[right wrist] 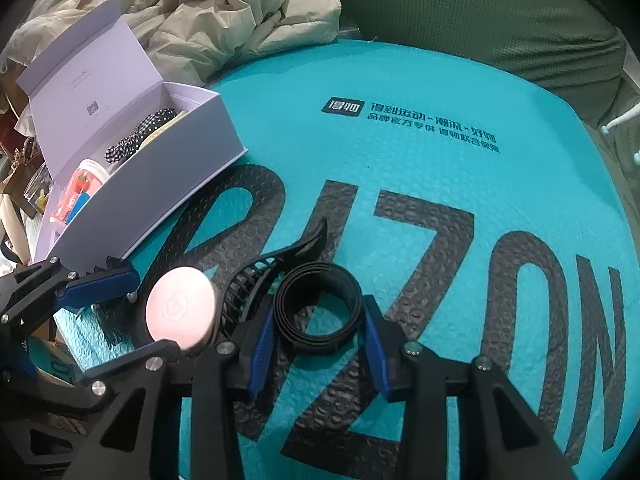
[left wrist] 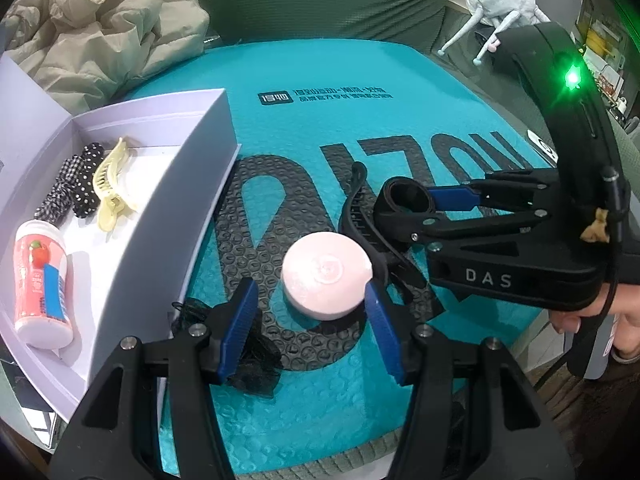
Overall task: Organize objects
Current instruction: 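Close the left gripper around the round pink-lidded compact, then lift the compact with the left gripper while the right grasps the coiled black band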
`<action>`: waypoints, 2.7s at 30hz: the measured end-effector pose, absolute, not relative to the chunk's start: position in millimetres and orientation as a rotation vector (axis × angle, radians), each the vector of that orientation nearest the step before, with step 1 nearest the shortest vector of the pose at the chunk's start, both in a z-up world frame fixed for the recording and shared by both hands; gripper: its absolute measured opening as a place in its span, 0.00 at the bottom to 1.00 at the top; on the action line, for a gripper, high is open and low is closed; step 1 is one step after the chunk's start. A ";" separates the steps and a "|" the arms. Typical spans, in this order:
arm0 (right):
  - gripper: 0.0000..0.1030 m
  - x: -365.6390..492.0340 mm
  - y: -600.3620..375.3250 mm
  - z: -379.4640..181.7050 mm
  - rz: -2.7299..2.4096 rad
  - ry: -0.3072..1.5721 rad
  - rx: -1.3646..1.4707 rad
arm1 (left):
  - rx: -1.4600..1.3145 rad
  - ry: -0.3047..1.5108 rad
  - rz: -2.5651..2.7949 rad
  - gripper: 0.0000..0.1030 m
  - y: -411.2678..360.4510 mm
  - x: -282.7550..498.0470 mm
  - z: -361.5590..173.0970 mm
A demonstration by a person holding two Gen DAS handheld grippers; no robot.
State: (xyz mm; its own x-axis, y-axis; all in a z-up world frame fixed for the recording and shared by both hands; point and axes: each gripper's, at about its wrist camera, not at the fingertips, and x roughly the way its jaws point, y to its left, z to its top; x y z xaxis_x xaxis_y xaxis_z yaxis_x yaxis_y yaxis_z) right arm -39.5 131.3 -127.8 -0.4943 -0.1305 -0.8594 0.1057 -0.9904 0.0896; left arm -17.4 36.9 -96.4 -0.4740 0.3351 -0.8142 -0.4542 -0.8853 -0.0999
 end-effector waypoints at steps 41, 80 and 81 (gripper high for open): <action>0.41 -39.2 165.4 -110.2 -2.652 -0.156 1.486 | -1.287 0.156 2.347 0.49 68.8 -40.7 -97.4; 0.40 -62.0 166.1 -119.0 -2.584 -0.110 1.567 | -1.176 0.176 2.376 0.49 71.7 -73.3 -68.5; 0.40 -62.6 167.5 -118.4 -2.601 -0.106 1.571 | -1.179 0.175 2.377 0.49 71.9 -74.1 -68.8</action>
